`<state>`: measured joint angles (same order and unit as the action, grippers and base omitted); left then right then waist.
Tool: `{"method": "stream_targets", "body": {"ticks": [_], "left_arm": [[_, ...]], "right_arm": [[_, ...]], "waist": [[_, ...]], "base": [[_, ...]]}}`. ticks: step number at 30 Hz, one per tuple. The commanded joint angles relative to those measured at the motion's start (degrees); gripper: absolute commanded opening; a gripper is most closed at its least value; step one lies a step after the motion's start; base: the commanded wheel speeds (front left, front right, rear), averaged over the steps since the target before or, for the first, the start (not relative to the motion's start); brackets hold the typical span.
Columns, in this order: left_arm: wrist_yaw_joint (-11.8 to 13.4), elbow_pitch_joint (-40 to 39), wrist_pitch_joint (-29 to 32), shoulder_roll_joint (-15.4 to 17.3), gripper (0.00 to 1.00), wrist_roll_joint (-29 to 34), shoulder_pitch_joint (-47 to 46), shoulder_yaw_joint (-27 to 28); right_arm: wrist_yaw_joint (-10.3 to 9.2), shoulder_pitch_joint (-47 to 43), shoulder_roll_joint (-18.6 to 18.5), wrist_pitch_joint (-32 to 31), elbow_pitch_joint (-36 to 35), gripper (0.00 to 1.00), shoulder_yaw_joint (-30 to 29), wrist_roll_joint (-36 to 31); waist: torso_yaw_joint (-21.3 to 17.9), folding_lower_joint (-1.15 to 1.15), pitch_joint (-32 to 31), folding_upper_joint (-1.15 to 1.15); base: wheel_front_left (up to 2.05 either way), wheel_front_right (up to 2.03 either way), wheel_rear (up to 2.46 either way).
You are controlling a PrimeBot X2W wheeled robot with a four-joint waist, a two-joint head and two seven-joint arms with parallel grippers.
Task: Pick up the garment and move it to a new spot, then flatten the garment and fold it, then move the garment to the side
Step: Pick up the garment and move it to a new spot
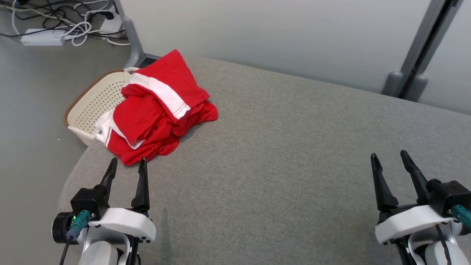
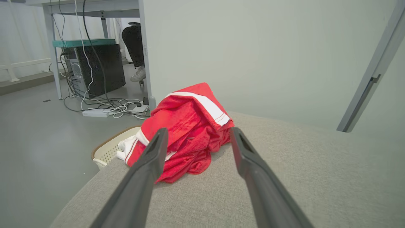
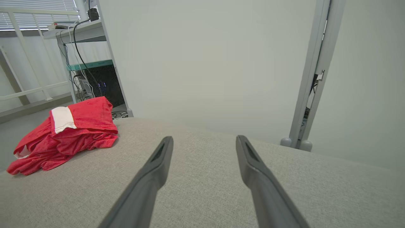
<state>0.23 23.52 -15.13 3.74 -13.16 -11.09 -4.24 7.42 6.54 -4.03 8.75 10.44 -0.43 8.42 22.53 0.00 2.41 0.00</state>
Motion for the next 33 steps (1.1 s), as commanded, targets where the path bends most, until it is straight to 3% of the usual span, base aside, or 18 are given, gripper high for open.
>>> {"method": "stream_targets", "body": {"ticks": [1, 22, 33], "left_arm": [[-0.15, -0.3, -0.01, 0.09, 1.0, 0.13, -0.76, 0.44], [-0.16, -0.92, -0.02, -0.49, 1.0, -0.18, -2.08, 2.31], [-0.28, -0.28, -0.01, -0.74, 1.0, -2.2, -12.98, 3.11]], "right_arm": [[0.13, 0.76, -0.42, -0.25, -0.34, 1.0, 0.0, -0.42], [0.13, 0.75, -0.86, -1.13, -1.77, 1.0, -0.07, -1.19], [0.12, 4.72, -3.93, -4.05, -6.8, 1.0, 1.31, -1.84]], "waist": [[2.56, 0.0, 1.02, 0.0], [4.89, 0.0, 2.16, 0.0], [0.08, 0.0, 10.77, 0.0]], "base": [[0.0, 0.0, 0.0], [0.0, 0.0, 0.0], [0.0, 0.0, 0.0]]}}
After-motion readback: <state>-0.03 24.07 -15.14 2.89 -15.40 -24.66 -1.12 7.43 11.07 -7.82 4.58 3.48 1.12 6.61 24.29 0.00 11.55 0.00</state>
